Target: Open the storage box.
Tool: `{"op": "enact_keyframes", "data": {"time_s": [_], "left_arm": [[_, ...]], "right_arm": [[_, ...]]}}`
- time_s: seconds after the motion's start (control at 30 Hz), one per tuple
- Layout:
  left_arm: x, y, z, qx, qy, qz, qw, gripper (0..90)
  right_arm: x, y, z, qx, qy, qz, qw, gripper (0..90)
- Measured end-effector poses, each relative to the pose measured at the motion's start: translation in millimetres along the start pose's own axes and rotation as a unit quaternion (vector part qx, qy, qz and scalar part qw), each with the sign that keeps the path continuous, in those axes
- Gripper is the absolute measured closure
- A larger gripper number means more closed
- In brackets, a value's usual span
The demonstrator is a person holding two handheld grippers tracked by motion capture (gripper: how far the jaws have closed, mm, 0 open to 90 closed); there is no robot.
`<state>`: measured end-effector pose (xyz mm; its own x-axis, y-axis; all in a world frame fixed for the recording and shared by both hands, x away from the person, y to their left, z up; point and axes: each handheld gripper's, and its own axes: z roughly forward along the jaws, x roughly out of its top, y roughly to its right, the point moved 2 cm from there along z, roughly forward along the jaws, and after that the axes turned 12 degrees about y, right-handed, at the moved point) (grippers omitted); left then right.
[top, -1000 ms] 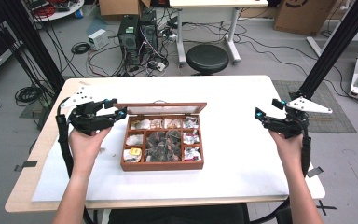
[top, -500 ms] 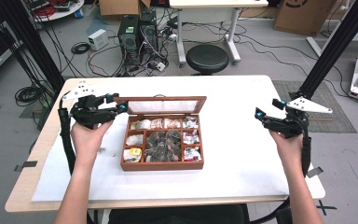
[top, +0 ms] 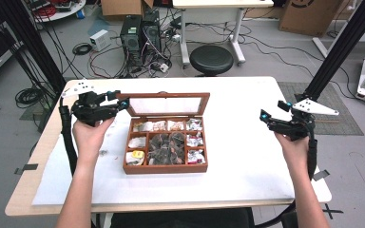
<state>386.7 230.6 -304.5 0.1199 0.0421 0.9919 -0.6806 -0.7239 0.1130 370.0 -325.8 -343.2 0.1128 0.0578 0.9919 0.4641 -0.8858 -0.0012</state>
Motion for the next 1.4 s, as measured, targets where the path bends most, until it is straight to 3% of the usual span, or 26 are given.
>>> {"op": "enact_keyframes", "data": {"time_s": [1.07, 1.4], "left_arm": [[-3.8, -2.8, 3.5, -0.008, 0.006, -0.010, 0.9999, 45.1], [-3.0, 1.2, 2.9, -0.006, 0.003, -0.004, 1.0000, 45.1]], "right_arm": [[-2.2, -2.3, 5.9, 0.000, -0.009, 0.000, 1.0000, 21.4], [-3.3, -3.2, 3.9, 0.001, -0.009, -0.001, 1.0000, 21.4]]}}
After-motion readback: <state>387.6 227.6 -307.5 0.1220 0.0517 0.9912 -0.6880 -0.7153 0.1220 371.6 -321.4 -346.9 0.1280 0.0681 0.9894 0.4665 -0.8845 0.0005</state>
